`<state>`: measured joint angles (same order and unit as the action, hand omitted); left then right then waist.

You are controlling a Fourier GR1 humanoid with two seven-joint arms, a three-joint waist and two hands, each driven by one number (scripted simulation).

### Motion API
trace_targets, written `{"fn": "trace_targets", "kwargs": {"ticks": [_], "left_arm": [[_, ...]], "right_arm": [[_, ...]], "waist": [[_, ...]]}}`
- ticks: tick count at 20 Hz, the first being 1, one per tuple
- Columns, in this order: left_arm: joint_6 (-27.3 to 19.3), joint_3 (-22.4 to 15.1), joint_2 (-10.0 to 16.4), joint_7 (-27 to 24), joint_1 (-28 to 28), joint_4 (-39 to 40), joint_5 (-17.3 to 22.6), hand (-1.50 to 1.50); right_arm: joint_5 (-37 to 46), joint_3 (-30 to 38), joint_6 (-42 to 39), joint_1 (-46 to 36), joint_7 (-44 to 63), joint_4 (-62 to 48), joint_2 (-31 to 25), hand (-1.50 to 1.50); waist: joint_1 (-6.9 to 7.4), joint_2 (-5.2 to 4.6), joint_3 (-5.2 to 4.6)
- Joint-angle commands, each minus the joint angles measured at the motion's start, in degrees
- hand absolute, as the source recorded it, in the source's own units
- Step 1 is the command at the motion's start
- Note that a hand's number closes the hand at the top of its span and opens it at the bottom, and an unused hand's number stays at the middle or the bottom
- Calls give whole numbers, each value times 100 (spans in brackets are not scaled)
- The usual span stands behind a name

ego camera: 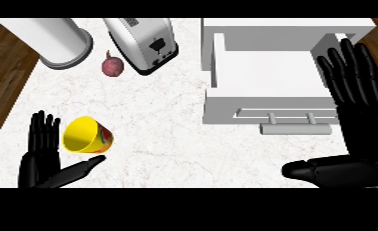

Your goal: Pick up the cup, place it into the drawer and close the drawer

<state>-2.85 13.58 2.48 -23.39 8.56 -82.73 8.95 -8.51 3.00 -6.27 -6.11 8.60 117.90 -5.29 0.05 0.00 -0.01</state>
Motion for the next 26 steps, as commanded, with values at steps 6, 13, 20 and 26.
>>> {"fn": "trace_targets", "kwargs": {"ticks": [6, 13, 20, 26], "left_arm": [[393, 344, 240, -654, -137, 987, 296, -150], [4, 370, 297, -992, -780, 1955, 164, -150], [297, 341, 380, -1791, -1027, 3044, 196, -150], [562, 486, 573, -2465, -1717, 4364, 294, -150]], "right_arm": [[-297, 183, -86, -184, 404, 235, -144, -150], [-33, -98, -33, 33, 429, 399, -14, -150], [5, -105, -157, 461, -90, 327, 130, -150], [211, -232, 40, 156, 0, 165, 222, -150]], "waist": [[1, 3, 1], [-12, 3, 1], [-14, 1, 1], [-22, -3, -1]]}}
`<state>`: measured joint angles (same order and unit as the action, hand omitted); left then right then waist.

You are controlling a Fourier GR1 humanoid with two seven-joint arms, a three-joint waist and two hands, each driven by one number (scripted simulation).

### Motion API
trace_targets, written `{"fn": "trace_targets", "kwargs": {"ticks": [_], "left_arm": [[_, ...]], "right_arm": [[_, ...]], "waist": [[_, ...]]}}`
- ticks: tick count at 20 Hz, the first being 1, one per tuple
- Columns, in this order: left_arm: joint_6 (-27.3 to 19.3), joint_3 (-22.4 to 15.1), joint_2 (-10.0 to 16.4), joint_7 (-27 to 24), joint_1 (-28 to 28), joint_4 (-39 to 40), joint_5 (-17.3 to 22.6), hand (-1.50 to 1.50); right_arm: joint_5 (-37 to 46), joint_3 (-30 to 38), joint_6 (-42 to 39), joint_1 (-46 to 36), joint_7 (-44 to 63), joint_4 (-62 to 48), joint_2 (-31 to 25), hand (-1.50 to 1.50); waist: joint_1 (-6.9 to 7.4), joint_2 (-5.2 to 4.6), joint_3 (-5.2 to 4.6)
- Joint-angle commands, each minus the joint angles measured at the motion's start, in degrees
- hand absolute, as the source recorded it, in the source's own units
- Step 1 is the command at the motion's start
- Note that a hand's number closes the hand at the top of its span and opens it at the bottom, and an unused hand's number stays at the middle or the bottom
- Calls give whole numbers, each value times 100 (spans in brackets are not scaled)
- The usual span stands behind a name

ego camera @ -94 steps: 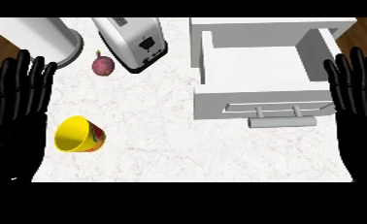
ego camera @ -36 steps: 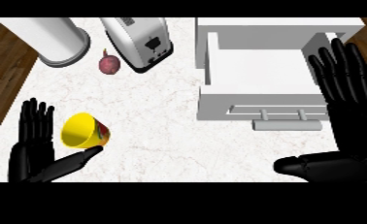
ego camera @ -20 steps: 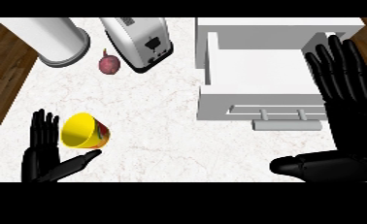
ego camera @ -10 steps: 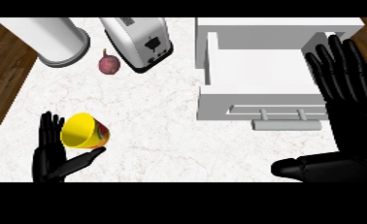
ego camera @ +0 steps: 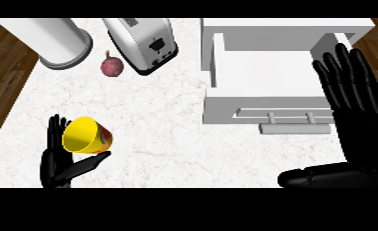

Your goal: Pick up the cup, place it into the drawer and close the drawer

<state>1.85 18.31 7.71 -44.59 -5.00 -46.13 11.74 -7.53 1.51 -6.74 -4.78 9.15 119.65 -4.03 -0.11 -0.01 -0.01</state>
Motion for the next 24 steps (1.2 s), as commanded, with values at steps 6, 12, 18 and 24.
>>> {"fn": "trace_targets", "kwargs": {"ticks": [6, 12, 18, 24], "left_arm": [[0, -136, -150, -271, -280, 338, 146, -150], [477, 104, 106, -571, -908, 1385, 438, -150], [1220, 47, 135, -923, -1115, 1991, 487, -150], [1941, 113, 416, -1160, -1308, 2349, 622, 150]], "right_arm": [[139, -24, 191, -465, 137, -176, 37, -150], [40, -48, -16, -81, -56, -105, 45, -150], [-210, 170, 37, -140, 301, 139, -53, -150], [-206, 44, -28, 172, 213, 332, 20, -150]], "waist": [[11, 1, 0], [-10, -4, -2], [-39, -10, -6], [-52, -13, -6]]}}
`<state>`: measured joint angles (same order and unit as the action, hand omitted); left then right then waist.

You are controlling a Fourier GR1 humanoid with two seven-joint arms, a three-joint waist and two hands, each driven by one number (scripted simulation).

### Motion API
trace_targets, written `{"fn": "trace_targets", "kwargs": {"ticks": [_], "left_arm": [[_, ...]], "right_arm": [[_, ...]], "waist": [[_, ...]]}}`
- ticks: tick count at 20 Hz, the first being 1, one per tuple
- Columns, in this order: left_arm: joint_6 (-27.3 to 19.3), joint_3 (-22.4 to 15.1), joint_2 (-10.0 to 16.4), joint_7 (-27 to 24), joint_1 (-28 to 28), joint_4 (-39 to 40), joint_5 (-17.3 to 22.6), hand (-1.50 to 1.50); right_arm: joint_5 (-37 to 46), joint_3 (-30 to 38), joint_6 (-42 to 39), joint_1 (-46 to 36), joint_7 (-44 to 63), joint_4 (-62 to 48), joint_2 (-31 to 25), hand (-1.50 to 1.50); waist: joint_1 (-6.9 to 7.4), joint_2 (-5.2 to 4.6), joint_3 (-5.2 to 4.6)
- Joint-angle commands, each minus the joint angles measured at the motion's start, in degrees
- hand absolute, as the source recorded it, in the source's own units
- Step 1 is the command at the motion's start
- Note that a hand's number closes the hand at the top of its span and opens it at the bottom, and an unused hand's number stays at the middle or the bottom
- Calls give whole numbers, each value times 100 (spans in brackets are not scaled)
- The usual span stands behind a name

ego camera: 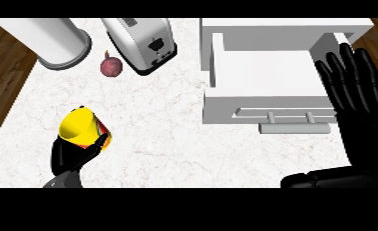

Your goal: Pick up the cup, place it into the drawer and close the drawer

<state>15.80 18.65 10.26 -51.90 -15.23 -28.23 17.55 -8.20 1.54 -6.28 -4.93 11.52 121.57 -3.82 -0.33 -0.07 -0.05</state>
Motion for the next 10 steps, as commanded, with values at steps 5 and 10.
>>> {"fn": "trace_targets", "kwargs": {"ticks": [5, 10], "left_arm": [[-40, -64, -84, -707, -426, 138, -105, 150], [-270, -85, -89, -843, 136, -508, -49, 150]], "right_arm": [[33, 115, -164, 23, -463, -433, -20, -150], [85, 140, -9, -173, -243, -381, -35, -150]], "waist": [[-4, -6, 0], [50, 11, 5]]}}
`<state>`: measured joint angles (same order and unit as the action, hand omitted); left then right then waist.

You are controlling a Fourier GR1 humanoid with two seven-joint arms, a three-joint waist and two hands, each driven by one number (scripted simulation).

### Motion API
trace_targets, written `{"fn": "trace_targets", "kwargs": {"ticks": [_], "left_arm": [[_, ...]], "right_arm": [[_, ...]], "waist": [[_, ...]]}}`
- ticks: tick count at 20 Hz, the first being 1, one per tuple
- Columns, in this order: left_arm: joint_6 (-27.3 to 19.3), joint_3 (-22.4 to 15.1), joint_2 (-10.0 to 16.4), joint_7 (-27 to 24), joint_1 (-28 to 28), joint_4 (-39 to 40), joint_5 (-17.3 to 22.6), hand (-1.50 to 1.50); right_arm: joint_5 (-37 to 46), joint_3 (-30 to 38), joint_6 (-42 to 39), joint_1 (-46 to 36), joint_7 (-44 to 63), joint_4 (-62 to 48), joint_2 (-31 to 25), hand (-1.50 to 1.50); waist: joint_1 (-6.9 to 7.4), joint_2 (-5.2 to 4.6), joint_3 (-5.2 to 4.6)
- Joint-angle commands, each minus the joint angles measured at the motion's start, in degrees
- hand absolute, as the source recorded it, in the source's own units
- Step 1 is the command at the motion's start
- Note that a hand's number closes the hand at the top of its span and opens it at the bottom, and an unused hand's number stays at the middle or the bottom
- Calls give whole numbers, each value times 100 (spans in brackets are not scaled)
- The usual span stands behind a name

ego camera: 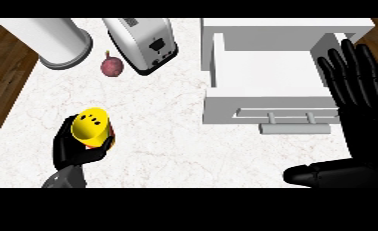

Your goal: Pick up the cup, place it into the drawer and close the drawer

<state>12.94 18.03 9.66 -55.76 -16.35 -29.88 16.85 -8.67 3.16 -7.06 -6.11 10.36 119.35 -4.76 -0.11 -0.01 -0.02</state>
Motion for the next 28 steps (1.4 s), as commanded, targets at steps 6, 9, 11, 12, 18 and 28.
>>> {"fn": "trace_targets", "kwargs": {"ticks": [6, 9, 11, 12, 18, 28], "left_arm": [[80, -323, -137, -861, -328, 297, -418, 150], [205, -484, -214, -356, -110, -664, -269, 150], [259, -501, -303, -384, -455, -569, -244, 150], [449, -635, -273, -104, -182, -1094, -193, 150], [237, -1262, -409, 845, 313, -2764, -297, 150], [-981, -1736, -873, 3454, -377, -5222, 4, 150]], "right_arm": [[-65, -63, -133, 108, -68, 6, -2, -150], [-106, 89, -207, 376, -57, 292, -127, -150], [-48, 32, -21, 62, 60, 134, -23, -150], [237, -146, 52, 253, -115, 110, 108, -150], [-101, 44, -217, 479, -194, 106, -15, -150], [191, -66, 14, 134, -35, -23, 38, -150]], "waist": [[-55, -18, -6], [1, 15, 4], [-16, 2, -1], [43, 23, 6], [77, 36, 11], [38, 21, 7]]}}
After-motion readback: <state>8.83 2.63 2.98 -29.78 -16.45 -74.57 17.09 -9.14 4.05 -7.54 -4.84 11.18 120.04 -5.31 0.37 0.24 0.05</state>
